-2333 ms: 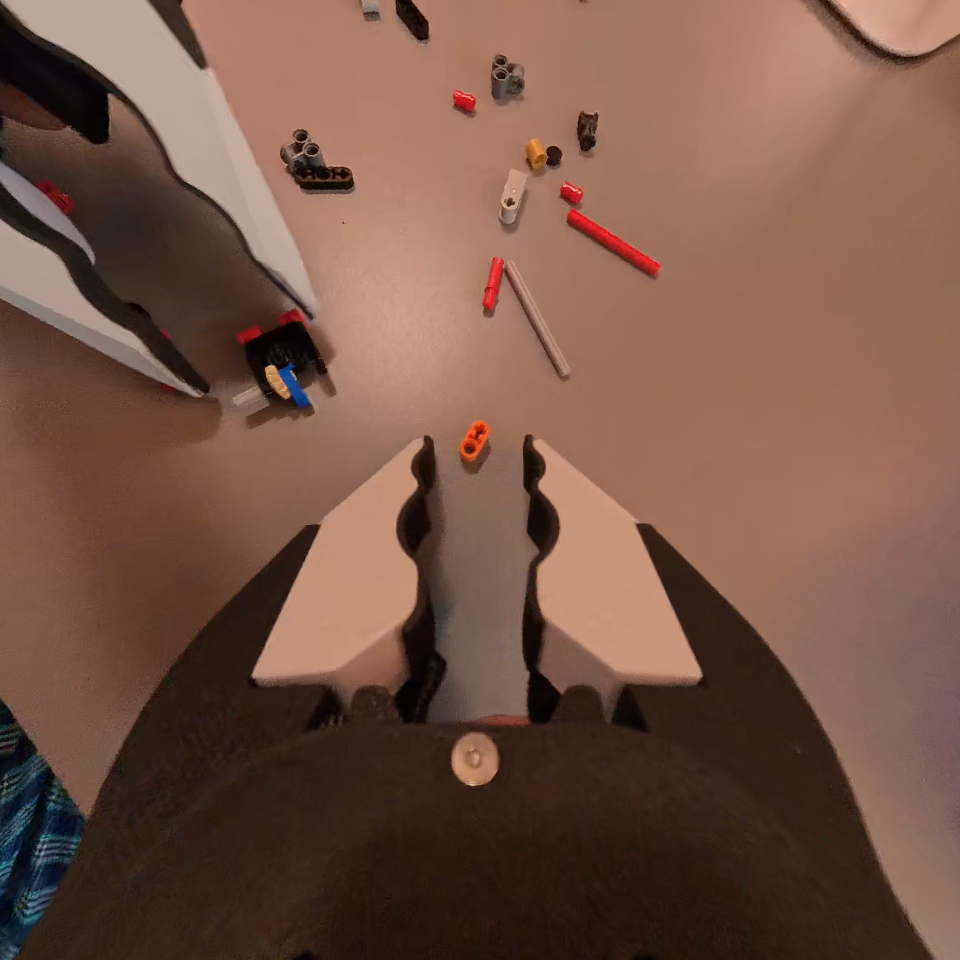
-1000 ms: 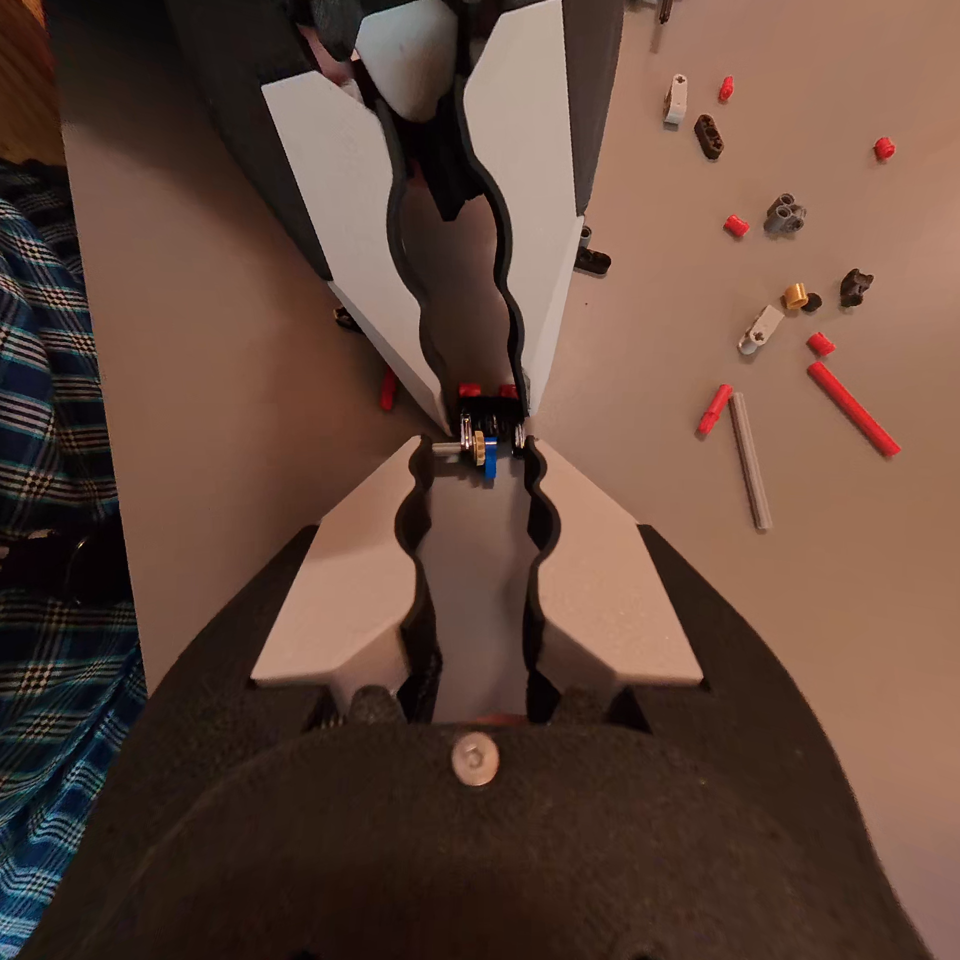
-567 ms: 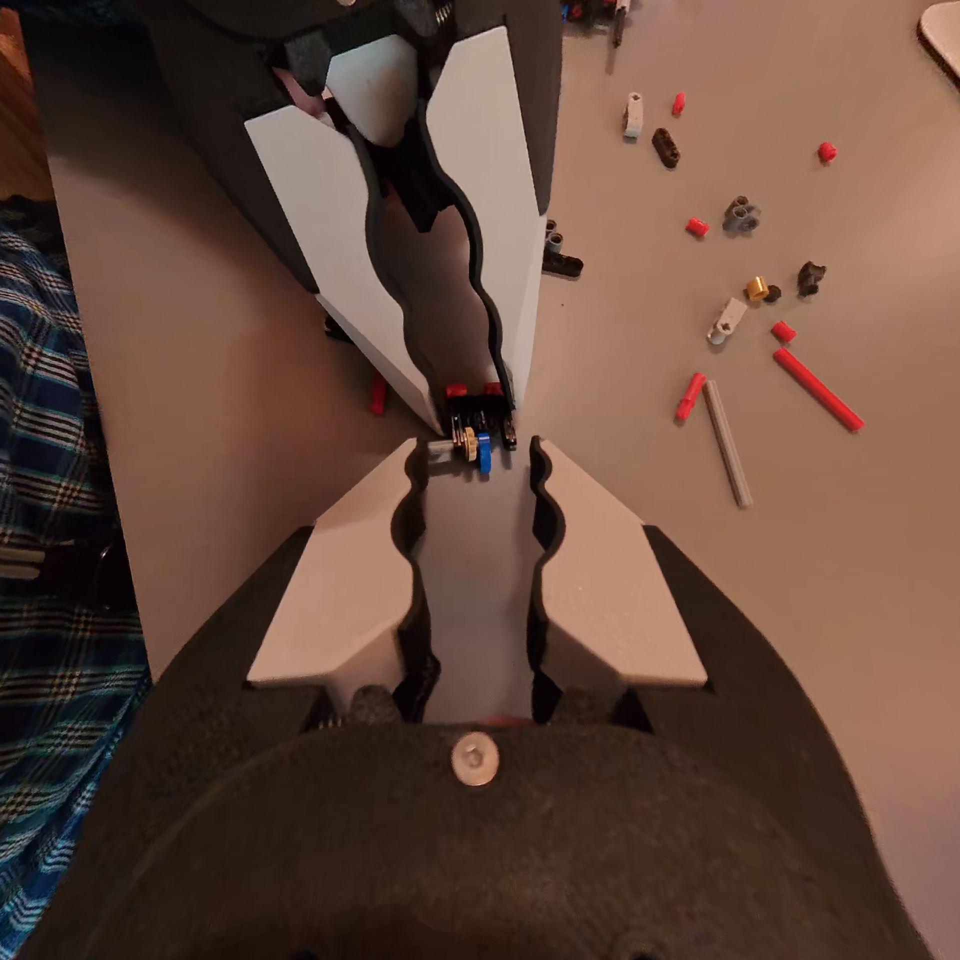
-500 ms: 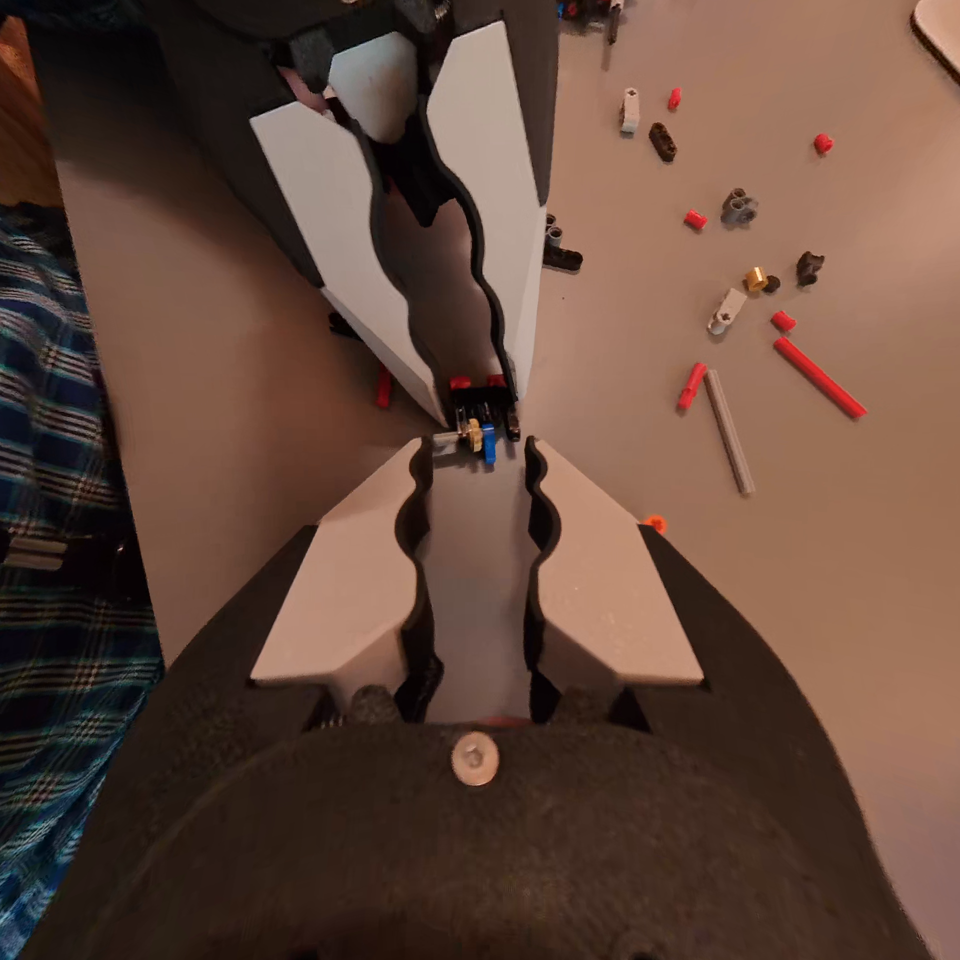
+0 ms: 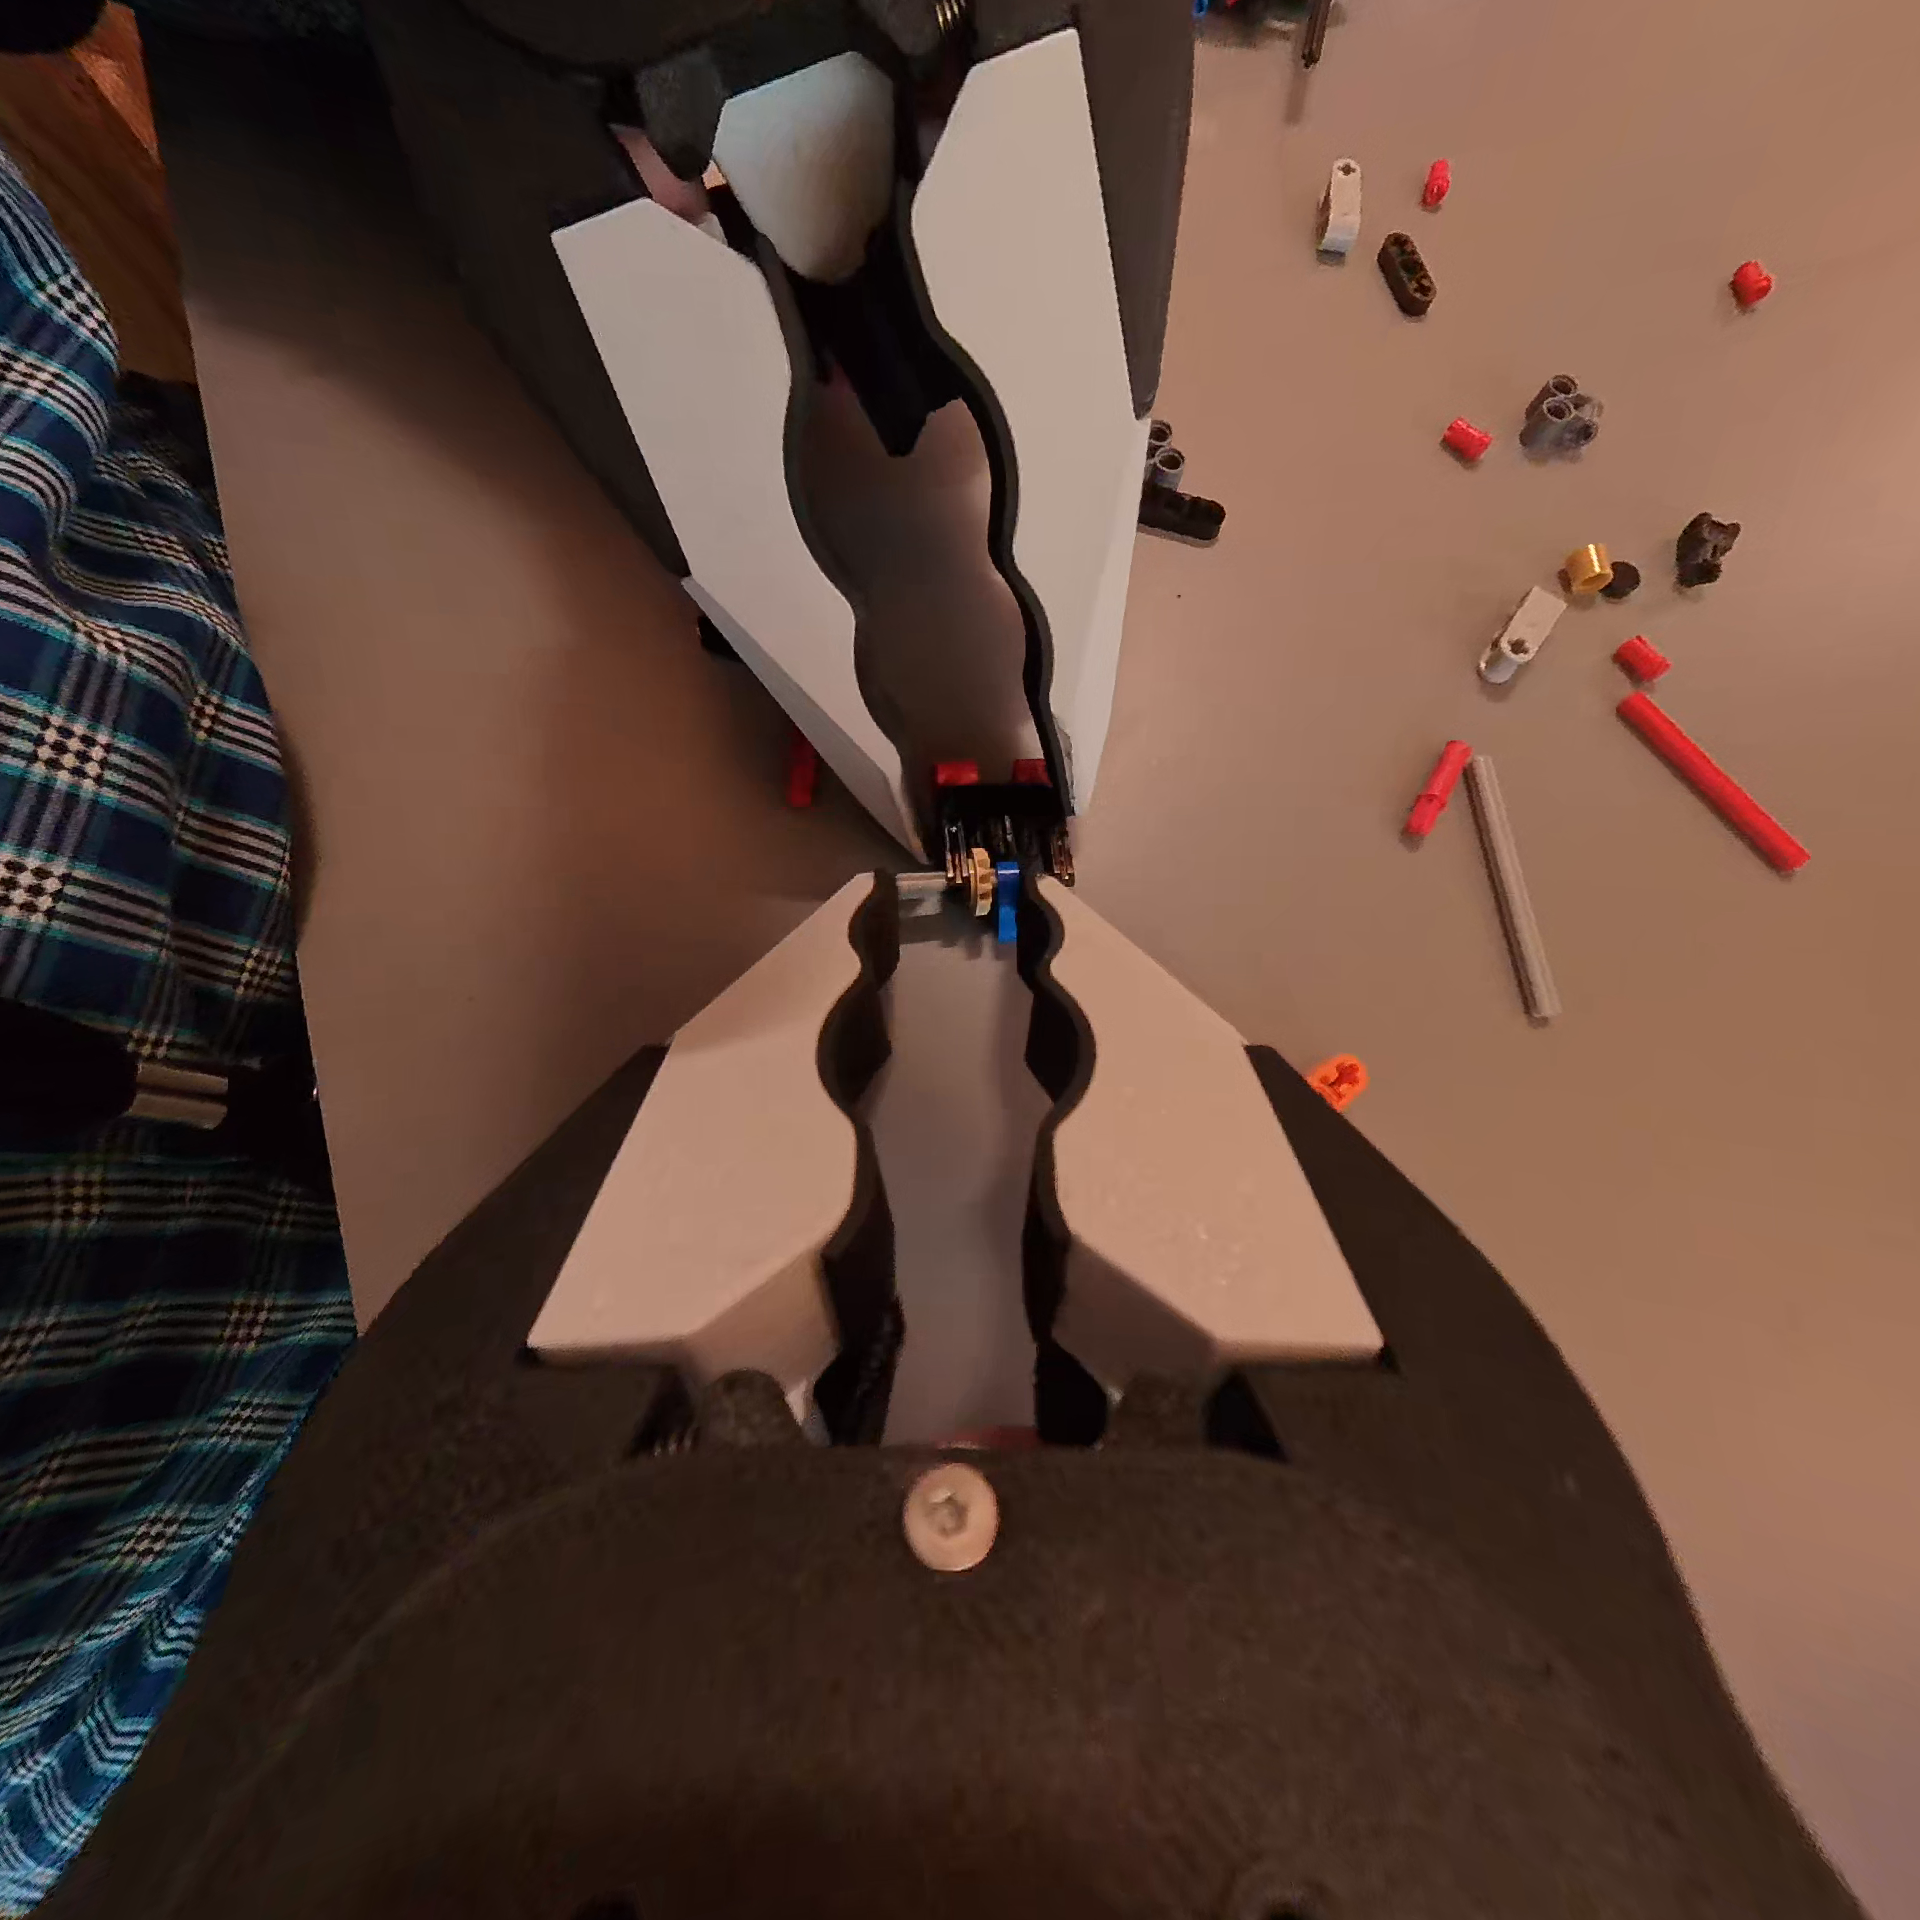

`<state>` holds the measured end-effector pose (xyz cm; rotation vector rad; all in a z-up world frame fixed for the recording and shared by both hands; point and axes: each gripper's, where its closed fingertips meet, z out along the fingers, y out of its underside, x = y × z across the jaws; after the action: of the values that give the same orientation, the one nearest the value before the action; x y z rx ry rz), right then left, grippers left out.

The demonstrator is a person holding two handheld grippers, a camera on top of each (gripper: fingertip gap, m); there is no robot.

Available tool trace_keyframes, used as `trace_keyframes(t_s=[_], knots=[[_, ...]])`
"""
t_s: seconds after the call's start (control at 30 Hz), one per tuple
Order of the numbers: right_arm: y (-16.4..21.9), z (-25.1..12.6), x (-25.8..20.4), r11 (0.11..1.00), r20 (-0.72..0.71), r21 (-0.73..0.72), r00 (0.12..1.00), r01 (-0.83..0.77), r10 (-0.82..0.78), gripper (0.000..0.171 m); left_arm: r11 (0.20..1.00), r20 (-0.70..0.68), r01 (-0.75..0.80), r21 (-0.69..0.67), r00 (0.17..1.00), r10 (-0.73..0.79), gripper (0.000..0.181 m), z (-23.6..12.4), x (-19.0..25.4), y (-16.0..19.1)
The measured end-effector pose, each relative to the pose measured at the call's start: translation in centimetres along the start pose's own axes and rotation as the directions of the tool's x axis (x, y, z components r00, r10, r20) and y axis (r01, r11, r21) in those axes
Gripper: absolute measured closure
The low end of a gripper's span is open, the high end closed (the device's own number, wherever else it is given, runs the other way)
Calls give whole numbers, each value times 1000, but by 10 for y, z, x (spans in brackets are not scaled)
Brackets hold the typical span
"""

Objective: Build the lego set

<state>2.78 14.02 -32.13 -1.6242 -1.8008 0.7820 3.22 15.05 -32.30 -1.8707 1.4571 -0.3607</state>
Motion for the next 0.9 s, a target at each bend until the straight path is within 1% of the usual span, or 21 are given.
trace_keyframes(t_s=[0.47,0.67,0.7,0.77,0.8,0.83,0.9], knots=[[-1,-2,-6,998,-26,-37,998,58,-59,154,1000,21,10,11,1000,-10,156,0,5,-7],[-1,-7,-7,1000,-73,-9,997,-7,6,151,1000,-5,-2,19,1000,2,156,1,6,-8],[-2,-9,-8,1000,-77,-4,997,-15,14,140,1000,1,-12,14,1000,12,157,1,4,-9],[-3,-18,-7,999,-92,11,995,-31,32,134,999,-5,-33,-3,999,33,157,-1,4,-7],[-4,-25,-4,999,-100,28,994,-47,49,135,1000,-13,-28,-10,1000,28,156,-2,4,-6],[-3,-33,3,997,-125,43,990,-61,66,140,1000,-12,-22,-12,1000,22,156,-3,3,-6],[2,-45,23,994,-209,42,972,-103,110,145,1000,-16,-1,9,1000,1,154,-7,3,-9]])
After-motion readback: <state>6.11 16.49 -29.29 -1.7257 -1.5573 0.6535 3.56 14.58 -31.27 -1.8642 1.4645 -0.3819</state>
